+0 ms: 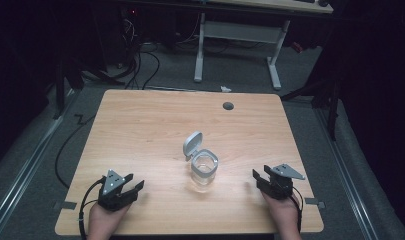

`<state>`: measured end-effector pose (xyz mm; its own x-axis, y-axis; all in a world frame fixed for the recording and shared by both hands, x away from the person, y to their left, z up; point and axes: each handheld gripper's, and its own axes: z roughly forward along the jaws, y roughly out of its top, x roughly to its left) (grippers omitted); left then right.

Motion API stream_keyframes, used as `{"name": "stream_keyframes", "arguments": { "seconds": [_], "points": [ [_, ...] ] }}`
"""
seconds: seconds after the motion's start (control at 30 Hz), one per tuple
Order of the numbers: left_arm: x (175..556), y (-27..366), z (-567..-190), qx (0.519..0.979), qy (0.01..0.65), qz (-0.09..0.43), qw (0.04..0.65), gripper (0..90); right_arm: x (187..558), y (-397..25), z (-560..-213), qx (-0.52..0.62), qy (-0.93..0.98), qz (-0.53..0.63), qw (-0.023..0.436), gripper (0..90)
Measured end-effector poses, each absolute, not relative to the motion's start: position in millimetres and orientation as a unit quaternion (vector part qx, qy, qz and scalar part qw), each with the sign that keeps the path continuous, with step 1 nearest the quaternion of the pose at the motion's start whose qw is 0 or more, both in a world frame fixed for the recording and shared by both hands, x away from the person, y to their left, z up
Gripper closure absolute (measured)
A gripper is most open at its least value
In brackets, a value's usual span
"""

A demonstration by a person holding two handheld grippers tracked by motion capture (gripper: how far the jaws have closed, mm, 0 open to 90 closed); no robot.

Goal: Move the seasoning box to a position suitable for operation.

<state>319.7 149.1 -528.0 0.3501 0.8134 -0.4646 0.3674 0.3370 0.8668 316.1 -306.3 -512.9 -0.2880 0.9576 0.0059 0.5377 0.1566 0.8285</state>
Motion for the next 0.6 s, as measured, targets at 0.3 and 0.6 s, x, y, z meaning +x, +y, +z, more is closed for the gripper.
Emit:
{"name": "stream_keyframes", "arguments": {
  "seconds": [0.3,0.6],
  "points": [
    [322.4,147.6,-527.6,0.546,0.538,0.175,0.618,48.3,312.5,-296.5,-514.8,0.517,0.709,0.399,0.267,60.7],
    [324.2,152.1,-528.1,0.539,0.547,0.169,0.618,46.3,324.5,-266.1,-508.9,0.488,0.727,0.408,0.258,72.8]
  ]
}}
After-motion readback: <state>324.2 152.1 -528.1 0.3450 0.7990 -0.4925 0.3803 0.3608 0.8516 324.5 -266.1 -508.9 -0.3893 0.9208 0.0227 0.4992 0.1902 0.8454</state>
